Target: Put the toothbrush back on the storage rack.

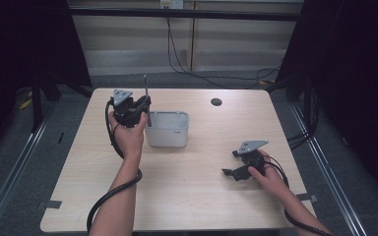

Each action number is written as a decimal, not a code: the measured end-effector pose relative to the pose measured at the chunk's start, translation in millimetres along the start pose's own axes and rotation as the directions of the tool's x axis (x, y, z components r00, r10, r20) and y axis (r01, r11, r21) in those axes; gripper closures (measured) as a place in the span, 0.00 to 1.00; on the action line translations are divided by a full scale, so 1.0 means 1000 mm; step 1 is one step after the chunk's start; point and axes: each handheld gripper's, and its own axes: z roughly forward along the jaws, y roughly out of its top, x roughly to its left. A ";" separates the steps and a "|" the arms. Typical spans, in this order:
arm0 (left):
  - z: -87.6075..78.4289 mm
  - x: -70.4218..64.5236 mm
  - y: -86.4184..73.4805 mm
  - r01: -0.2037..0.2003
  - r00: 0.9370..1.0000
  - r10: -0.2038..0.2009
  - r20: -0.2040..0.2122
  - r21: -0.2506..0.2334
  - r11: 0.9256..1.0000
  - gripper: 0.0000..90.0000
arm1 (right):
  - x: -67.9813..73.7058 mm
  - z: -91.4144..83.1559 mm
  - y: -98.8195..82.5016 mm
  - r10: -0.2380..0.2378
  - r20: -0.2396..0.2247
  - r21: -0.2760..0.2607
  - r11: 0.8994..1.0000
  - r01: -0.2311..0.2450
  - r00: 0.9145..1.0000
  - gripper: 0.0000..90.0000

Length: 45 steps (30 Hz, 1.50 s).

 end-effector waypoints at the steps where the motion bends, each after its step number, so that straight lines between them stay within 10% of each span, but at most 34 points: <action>1: 0.000 0.000 -0.001 -0.001 1.000 0.001 0.002 0.000 1.000 0.88 | 0.000 0.000 0.000 -0.001 -0.001 0.000 1.000 0.001 1.000 0.14; 45: 0.000 0.003 -0.024 -0.013 1.000 0.013 -0.002 0.045 0.999 0.88 | 0.000 0.000 0.000 -0.002 0.000 0.000 1.000 0.002 1.000 0.14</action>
